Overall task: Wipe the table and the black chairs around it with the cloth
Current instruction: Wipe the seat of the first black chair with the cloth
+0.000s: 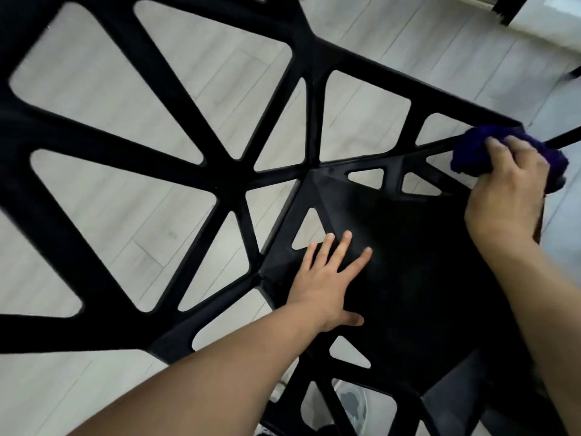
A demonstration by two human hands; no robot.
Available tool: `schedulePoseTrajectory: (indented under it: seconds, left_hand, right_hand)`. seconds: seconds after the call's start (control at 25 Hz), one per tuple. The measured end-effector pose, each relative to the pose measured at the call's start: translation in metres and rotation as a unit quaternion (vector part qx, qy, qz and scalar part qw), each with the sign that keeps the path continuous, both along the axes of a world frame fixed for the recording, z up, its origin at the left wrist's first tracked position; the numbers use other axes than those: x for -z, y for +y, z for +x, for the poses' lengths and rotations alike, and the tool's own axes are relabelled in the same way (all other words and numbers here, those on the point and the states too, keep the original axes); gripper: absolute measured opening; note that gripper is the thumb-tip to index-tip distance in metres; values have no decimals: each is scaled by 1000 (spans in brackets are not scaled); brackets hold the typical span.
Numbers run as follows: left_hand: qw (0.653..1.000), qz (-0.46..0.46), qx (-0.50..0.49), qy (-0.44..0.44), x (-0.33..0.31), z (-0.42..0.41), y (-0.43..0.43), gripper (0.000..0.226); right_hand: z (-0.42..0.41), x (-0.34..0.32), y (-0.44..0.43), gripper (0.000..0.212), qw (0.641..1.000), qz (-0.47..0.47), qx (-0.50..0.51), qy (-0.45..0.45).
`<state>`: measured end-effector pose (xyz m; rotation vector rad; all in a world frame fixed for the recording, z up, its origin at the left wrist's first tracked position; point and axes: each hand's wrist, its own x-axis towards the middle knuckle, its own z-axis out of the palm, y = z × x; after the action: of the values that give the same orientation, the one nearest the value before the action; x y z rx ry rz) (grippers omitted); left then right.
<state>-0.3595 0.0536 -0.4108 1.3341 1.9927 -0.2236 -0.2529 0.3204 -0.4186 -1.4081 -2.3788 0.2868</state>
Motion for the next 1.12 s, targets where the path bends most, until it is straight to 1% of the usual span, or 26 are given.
schedulePoseTrajectory:
  seconds: [0.04, 0.12, 0.24, 0.32, 0.4, 0.48, 0.52, 0.64, 0.68, 0.76, 0.84, 0.88, 1.0, 1.12]
  left_hand:
    - [1000, -2, -1, 2, -2, 1, 0, 120]
    - [1000, -17, 12, 11, -7, 1, -4, 114]
    - [997, -58, 43, 14, -20, -5, -27, 93]
    - [995, -93, 35, 22, -30, -19, -45, 82]
    - [992, -114, 0, 53, -43, -36, -55, 79]
    - [990, -94, -63, 85, -56, -48, -53, 71]
    - [989, -74, -93, 92, -61, -52, -51, 64]
    - [983, -46, -151, 95, -67, -54, -43, 41]
    - [981, -45, -163, 97, -66, -53, -43, 36]
    - [981, -43, -168, 93, -64, -49, -42, 37]
    - [984, -39, -144, 95, -62, -43, -41, 41]
    - [988, -37, -121, 92, -59, -37, -40, 45]
    - [998, -27, -36, 42, -50, -13, -38, 58]
    - [1000, 3, 7, 1, -36, 9, -32, 63]
  right_hand:
    - [-6, 2, -15, 53, 1000, -9, -4, 5]
    - [-16, 10, -48, 55, 998, -20, -51, 14]
    - [-29, 28, -99, 61, 990, -49, -132, 12]
    - [-46, 35, -138, 62, 980, -89, -175, 12]
    - [-64, 36, -170, 57, 974, -120, -188, 35]
    - [-67, 34, -191, 53, 965, -147, -211, 53]
    - [-63, 32, -202, 54, 957, -160, -235, 52]
    - [-34, 23, -240, 56, 933, -192, -301, 40]
    - [-22, 19, -252, 57, 925, -200, -322, 37]
    - [7, 12, -259, 59, 917, -203, -344, 22]
    - [40, 10, -248, 55, 928, -167, -334, 4]
    - [56, 9, -238, 53, 939, -144, -312, -11]
    - [72, 11, -176, 53, 976, -103, -192, -27]
    - [53, 9, -102, 53, 993, -62, -91, -33]
